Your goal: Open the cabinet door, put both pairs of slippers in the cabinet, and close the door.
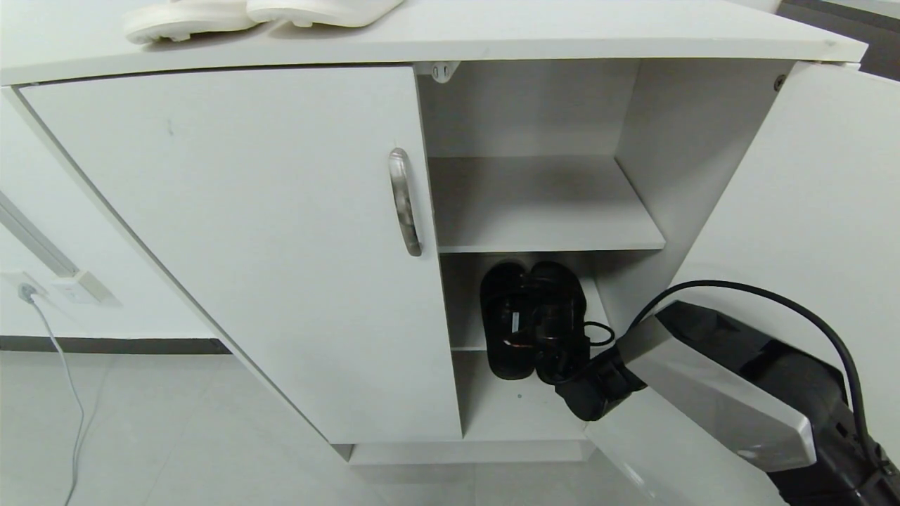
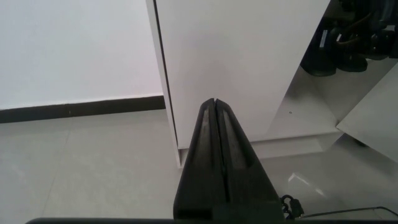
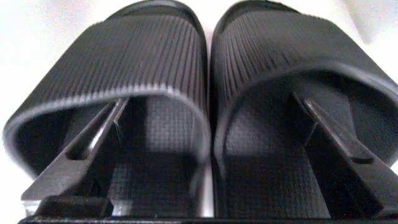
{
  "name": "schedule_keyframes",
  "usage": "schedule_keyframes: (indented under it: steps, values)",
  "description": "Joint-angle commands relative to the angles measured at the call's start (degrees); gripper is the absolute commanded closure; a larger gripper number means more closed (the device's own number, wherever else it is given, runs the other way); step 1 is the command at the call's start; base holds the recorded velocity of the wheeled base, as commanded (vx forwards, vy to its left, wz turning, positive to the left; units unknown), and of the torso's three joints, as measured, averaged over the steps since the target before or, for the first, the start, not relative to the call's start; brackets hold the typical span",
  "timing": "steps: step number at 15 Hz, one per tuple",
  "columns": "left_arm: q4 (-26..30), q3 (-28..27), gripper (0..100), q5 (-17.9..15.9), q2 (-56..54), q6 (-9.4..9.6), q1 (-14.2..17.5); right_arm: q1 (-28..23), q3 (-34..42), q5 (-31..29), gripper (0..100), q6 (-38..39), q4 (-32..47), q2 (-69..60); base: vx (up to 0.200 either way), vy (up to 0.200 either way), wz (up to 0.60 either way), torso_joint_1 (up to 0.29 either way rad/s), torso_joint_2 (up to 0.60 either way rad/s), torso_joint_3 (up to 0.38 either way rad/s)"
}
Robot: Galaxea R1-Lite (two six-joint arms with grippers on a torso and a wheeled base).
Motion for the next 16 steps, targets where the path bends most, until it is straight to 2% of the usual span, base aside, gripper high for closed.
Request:
schedule_keyframes:
  steps: [1,2,5,10,12,16]
  values:
    - [0.04,0.00,100,0.00,0.07,0.00,0.10,1.37,6.56,-0.20,0,0.00,-3.14,-5.47,0.000,0.000,0.00,0.000,0.00,0.000]
    - [0.04,0.00,100,0.00,0.07,0.00,0.01,1.89,9.37,-0.29,0,0.00,-4.46,-7.06,0.000,0.000,0.00,0.000,0.00,0.000]
    - [-0.05,0.00,100,0.00,0.07,0.09,0.01,5.67,24.84,-0.38,0,0.00,-11.49,-15.23,0.000,0.000,0.00,0.000,0.00,0.000]
    - [0.04,0.00,100,0.00,0.07,-0.09,0.01,13.23,47.43,-0.47,0,0.00,-17.12,-27.53,0.000,0.000,0.00,0.000,0.00,0.000]
    - [0.04,0.00,100,0.00,0.07,-0.09,0.01,13.93,50.77,-0.29,0,0.17,-17.03,-30.17,0.000,0.000,0.00,0.000,0.00,0.000]
    - [0.04,0.00,100,0.00,0.07,-0.18,0.01,14.20,50.94,-0.47,0,0.00,-17.12,-30.17,0.000,0.000,0.00,0.000,0.00,0.000]
